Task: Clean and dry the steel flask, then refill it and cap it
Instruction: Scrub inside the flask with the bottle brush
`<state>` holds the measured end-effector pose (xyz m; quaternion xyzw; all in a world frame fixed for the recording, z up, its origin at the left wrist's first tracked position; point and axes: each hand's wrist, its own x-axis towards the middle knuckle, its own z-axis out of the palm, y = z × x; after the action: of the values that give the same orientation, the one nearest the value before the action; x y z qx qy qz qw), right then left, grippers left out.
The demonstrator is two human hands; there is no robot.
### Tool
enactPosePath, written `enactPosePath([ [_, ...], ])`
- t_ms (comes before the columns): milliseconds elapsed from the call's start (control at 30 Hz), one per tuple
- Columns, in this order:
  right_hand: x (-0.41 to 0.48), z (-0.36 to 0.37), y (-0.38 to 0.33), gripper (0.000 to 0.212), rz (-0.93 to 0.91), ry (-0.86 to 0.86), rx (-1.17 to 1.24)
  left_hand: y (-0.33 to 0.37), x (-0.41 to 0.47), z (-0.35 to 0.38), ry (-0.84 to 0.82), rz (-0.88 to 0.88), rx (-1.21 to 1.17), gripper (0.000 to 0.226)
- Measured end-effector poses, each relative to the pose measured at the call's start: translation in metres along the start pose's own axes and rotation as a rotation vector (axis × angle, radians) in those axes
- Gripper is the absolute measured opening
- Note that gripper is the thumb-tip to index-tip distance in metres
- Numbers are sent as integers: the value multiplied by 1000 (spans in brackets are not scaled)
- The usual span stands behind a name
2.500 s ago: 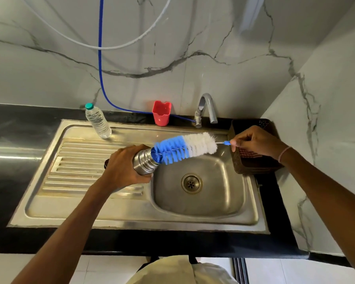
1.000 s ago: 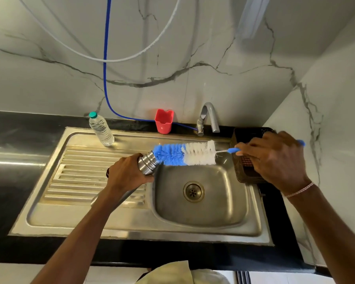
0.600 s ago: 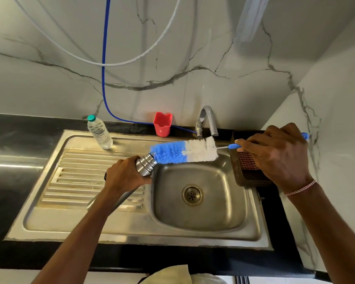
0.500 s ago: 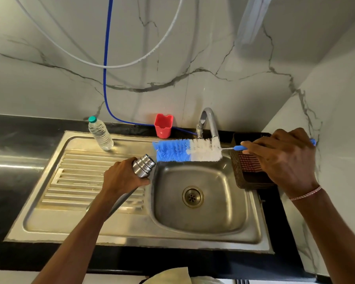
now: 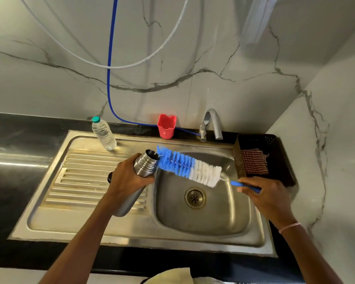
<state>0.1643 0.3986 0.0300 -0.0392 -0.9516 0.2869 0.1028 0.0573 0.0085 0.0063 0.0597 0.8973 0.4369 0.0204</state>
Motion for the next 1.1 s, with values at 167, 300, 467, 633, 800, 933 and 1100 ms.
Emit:
enactPosePath([
  [167,-16,24,-9,17,69,-221,286,14,4,3,-69,-21,-165,41],
  [300,-21,38,-22,10,139,-310,364,23,2,7,-142,-89,-340,42],
  [467,-22,61,-28,7,143,-208,312,20,-4,13,-136,-232,-525,72],
  [633,5,77,-43,4,150,-156,311,18,0,12,-187,-281,-418,95],
  [800,57,82,-61,13,178,-165,224,20,8,16,-26,-200,-351,82],
  [933,113,72,-71,10,101,-128,-27,17,12,16,116,-129,-436,73],
  [1100,172,49,-86,25,-15,-138,-483,5,14,16,114,-88,-463,71],
])
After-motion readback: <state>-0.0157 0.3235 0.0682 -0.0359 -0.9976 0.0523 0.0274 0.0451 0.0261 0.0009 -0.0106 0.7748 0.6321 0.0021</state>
